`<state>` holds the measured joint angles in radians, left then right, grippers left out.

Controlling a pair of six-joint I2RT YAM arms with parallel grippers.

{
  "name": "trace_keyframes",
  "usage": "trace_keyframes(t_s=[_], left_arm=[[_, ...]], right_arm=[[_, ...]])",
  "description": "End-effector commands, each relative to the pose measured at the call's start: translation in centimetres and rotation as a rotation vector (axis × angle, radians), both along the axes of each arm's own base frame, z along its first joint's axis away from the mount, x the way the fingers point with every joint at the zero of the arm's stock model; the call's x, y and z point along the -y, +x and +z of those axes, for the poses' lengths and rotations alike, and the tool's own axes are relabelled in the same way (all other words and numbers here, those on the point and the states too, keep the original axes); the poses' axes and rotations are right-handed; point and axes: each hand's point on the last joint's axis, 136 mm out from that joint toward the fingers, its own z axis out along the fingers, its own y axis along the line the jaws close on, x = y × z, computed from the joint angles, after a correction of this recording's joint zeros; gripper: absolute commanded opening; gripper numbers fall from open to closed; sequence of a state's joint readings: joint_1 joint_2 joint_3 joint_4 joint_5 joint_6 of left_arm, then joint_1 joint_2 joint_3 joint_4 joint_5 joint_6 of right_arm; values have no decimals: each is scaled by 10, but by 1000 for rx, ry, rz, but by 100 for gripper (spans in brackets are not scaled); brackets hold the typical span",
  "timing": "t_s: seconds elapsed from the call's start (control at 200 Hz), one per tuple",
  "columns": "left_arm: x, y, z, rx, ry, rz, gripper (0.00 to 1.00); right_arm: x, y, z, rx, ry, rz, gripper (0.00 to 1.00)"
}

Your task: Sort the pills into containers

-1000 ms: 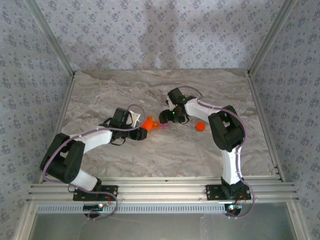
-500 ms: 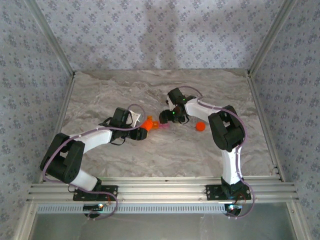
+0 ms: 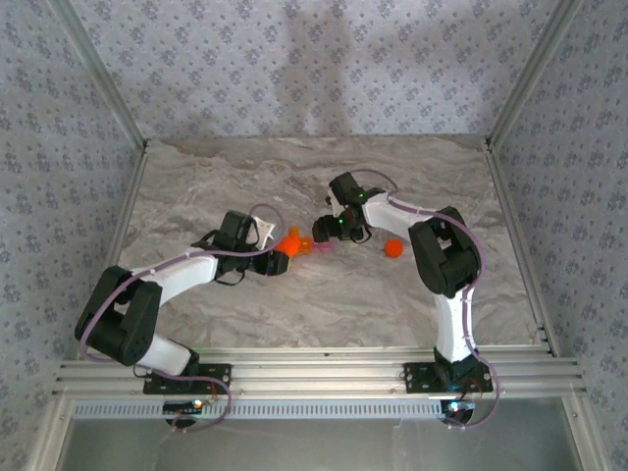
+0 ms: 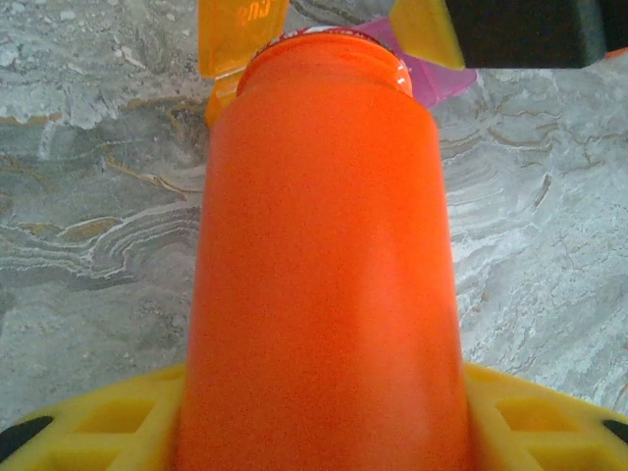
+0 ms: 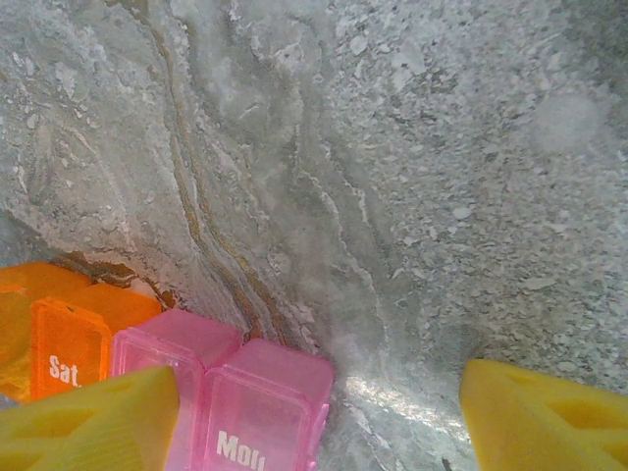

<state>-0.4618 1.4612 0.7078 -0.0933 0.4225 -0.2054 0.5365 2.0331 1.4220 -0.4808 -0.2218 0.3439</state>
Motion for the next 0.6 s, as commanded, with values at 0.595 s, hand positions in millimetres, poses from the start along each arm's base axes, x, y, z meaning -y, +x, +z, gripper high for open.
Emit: trace_keyframes(t_s=[0.595], left_arm=[[-2, 4, 8, -32, 56, -29, 0]], right_arm=[[3, -3, -15, -39, -9, -24, 77]])
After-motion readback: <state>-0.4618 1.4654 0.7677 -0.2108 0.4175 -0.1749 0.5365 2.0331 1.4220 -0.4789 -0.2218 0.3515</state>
